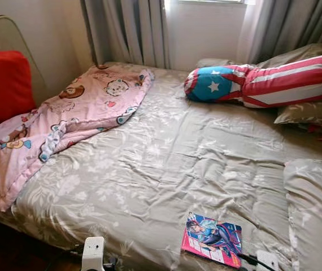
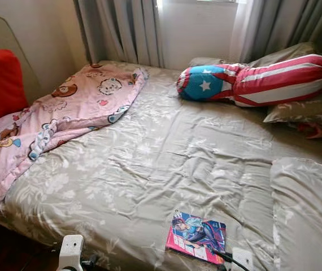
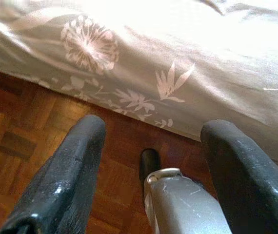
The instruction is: Clean up the room
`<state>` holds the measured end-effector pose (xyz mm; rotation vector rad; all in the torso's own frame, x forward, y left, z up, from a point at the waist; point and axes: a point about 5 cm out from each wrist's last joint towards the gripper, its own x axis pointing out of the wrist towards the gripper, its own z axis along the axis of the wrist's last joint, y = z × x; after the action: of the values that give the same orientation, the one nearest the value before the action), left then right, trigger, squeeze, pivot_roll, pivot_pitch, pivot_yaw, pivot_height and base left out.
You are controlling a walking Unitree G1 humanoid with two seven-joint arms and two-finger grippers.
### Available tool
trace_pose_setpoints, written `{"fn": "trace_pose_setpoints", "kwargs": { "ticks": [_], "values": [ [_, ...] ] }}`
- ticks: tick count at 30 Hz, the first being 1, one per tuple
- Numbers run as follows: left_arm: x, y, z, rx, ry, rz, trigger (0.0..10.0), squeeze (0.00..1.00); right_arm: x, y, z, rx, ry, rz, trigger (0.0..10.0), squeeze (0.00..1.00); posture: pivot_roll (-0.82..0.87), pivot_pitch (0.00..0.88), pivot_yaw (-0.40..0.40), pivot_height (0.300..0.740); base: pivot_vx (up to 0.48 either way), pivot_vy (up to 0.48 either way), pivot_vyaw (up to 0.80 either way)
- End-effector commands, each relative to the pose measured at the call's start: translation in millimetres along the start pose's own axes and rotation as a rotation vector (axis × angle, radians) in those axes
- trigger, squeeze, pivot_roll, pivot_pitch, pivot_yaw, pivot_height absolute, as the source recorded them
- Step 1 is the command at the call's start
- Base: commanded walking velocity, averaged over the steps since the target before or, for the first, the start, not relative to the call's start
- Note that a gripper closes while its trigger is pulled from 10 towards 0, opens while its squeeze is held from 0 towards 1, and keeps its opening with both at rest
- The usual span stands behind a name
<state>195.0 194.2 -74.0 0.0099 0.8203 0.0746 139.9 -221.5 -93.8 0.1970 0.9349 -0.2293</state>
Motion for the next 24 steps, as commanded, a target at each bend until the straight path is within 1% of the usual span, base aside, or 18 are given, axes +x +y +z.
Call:
{"fn": "trace_pose_setpoints", "kwargs": {
  "ticks": [1,3,6,7,8,9,12,17,21,24],
  "values": [
    [-1.0,8.5,-2,0.013,0.010,0.025,10.0,0.00,-2.6,-8.9,-5,0.039,0.010,-0.026,10.0,0.00,-0.08,0.000,0.025,0.740,0.000,0.000,0.00],
    [-1.8,12.3,-3,0.021,0.012,0.030,10.0,0.00,-4.1,-13.3,-8,0.055,0.024,-0.044,10.0,0.00,-0.08,0.000,0.037,0.740,0.000,0.000,0.00],
    [-2.1,14.5,-4,0.022,0.013,0.035,10.0,0.00,-3.9,-11.5,-9,0.057,0.023,-0.044,10.0,0.00,-0.08,0.000,0.045,0.740,0.000,0.000,0.00],
    [-2.6,16.7,-5,0.018,0.016,0.042,10.0,0.00,-1.0,-0.5,-7,0.059,0.021,-0.043,10.0,0.00,-0.09,0.000,0.053,0.740,0.000,0.000,0.00],
    [-2.6,16.7,-5,0.018,0.016,0.042,10.0,0.00,-1.0,-0.5,-7,0.059,0.021,-0.043,10.0,0.00,-0.09,0.000,0.053,0.740,0.000,0.000,0.00],
    [-2.9,17.6,-6,0.018,0.018,0.045,10.0,0.00,1.1,9.3,-5,0.056,0.019,-0.033,10.0,0.00,-0.09,0.000,0.058,0.740,0.000,0.000,0.00],
    [-3.0,16.9,-6,0.022,0.019,0.042,10.0,0.00,2.5,16.0,-3,0.052,0.016,-0.023,10.0,0.00,-0.09,0.000,0.059,0.740,0.000,0.000,0.00],
    [-2.4,14.7,-4,0.031,0.012,0.031,10.0,0.00,3.0,16.5,-2,0.057,0.014,-0.032,10.0,0.00,-0.09,0.000,0.053,0.740,0.000,0.000,0.00],
    [-2.2,15.8,-4,0.025,0.012,0.036,10.0,0.00,3.1,15.1,0,0.063,0.009,-0.040,10.0,0.00,-0.08,0.000,0.047,0.740,0.000,0.000,0.00],
    [-2.5,17.1,-4,0.025,0.016,0.042,10.0,0.00,3.2,14.1,1,0.069,0.005,-0.044,10.0,0.00,-0.08,0.000,0.046,0.740,0.000,0.271,0.00]
  ]
}}
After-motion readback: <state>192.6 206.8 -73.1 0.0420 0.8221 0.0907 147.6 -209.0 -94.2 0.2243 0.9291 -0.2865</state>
